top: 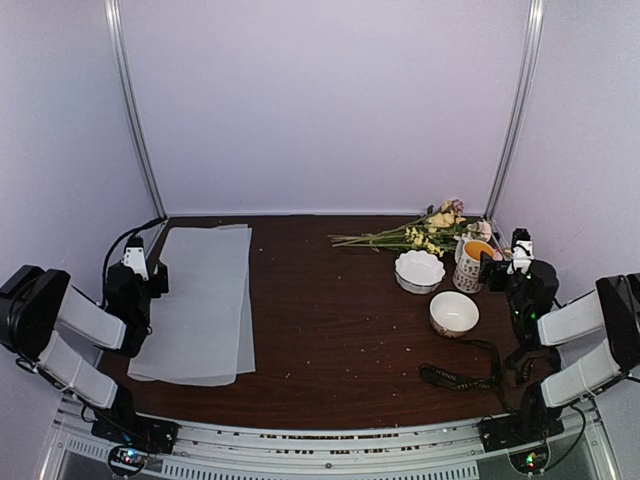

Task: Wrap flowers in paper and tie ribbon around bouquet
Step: Pick up the folded wrapping paper from the corner of the board.

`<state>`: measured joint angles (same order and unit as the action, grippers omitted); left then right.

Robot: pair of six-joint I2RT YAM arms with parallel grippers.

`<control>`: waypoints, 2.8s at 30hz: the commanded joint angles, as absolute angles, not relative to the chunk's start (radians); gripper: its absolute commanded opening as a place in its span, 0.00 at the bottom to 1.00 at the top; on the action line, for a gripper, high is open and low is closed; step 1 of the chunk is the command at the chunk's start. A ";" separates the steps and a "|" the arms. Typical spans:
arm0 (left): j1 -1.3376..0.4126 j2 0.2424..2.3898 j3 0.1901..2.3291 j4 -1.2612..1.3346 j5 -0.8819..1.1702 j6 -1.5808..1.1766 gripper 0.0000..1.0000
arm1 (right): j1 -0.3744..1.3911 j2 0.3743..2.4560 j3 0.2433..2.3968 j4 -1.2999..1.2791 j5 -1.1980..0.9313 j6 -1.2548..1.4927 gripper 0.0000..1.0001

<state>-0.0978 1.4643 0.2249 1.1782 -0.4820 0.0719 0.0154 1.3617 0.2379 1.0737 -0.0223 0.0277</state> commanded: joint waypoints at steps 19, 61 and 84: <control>-0.327 1.398 0.991 -0.100 -0.520 -0.239 0.89 | 0.043 1.137 0.717 0.178 -0.092 0.262 0.75; -0.594 1.988 1.288 -0.743 -0.306 -0.469 0.98 | 0.998 1.635 1.265 -0.531 0.125 0.296 0.75; -0.497 1.975 1.061 -0.637 -0.217 -0.496 0.11 | 0.997 1.600 1.290 -0.578 0.185 0.292 0.76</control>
